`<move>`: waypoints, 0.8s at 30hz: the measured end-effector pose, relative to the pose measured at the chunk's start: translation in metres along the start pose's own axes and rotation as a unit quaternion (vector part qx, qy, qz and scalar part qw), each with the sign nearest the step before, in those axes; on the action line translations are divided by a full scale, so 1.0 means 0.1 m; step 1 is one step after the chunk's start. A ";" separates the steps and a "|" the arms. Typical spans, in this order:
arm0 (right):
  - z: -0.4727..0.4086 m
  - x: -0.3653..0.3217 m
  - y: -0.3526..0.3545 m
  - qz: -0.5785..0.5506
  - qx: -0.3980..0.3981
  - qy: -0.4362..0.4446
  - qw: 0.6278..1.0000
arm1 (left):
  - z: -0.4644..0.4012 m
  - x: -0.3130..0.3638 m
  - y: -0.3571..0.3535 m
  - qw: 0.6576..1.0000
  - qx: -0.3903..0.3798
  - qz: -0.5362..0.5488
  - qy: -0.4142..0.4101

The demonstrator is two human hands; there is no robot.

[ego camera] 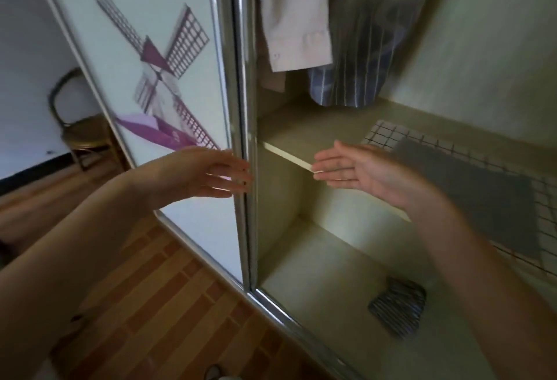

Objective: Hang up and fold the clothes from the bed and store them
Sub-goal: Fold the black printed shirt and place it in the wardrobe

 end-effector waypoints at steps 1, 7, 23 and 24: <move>-0.07 -0.07 -0.11 -0.024 -0.010 0.009 1.000 | 0.10 0.02 0.10 0.999 0.041 0.018 0.000; -0.74 -0.70 -1.07 -0.109 -0.092 0.037 0.989 | 0.88 0.05 1.01 0.971 0.188 0.147 -0.029; -2.52 -1.86 -3.79 -0.119 -0.231 0.021 0.965 | 2.20 -0.17 3.49 0.886 0.412 0.207 -0.050; -2.63 -1.88 -3.90 -0.120 -0.238 0.017 0.964 | 2.21 -0.18 3.61 0.885 0.415 0.205 -0.044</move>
Point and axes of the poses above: each hand's wrist, its own z-axis away from the middle knuckle, its own y-axis out of the back of the hand, x = y × z, the point moved 1 cm from there along -z, towards the middle knuckle, and after that the axes turned 10 degrees about z, right-handed, at the moved point
